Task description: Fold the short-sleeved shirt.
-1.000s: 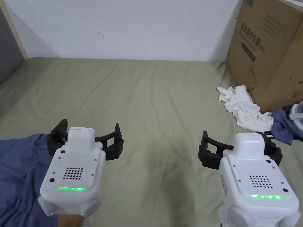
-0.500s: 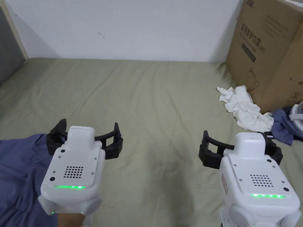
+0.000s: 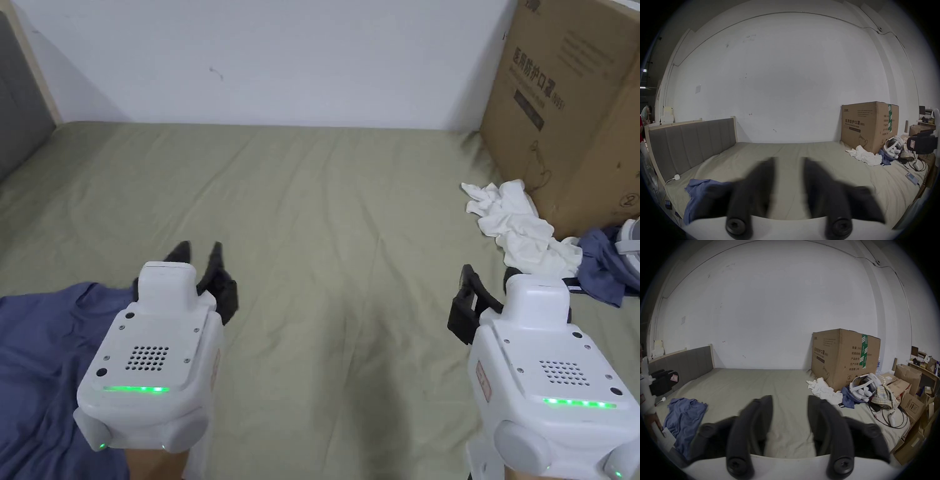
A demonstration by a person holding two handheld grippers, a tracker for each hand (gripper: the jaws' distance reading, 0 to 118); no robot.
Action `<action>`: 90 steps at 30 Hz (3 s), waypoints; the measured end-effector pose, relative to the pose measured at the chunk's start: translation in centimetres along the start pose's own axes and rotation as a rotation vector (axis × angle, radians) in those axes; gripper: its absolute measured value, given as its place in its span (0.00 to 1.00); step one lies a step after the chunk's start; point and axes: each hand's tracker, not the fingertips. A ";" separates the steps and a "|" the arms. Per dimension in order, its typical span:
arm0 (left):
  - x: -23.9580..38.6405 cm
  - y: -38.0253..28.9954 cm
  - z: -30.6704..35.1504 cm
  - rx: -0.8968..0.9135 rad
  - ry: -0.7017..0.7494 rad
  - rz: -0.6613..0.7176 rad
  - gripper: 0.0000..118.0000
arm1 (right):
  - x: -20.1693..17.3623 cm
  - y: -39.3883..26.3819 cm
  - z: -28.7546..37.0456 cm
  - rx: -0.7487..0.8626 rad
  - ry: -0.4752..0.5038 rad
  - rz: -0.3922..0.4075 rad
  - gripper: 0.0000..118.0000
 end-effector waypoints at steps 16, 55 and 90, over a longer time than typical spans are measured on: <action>-1.3 0.1 -0.2 -0.042 -0.026 0.012 0.03 | -0.9 0.5 0.0 0.015 0.057 -0.021 0.03; -29.1 -1.9 11.4 -0.271 0.473 0.226 0.03 | -25.6 0.3 -1.9 -0.025 0.597 0.099 0.03; -26.5 -16.8 -10.2 -1.006 0.333 0.344 0.12 | -15.6 -2.8 -7.4 -0.163 0.341 0.124 0.03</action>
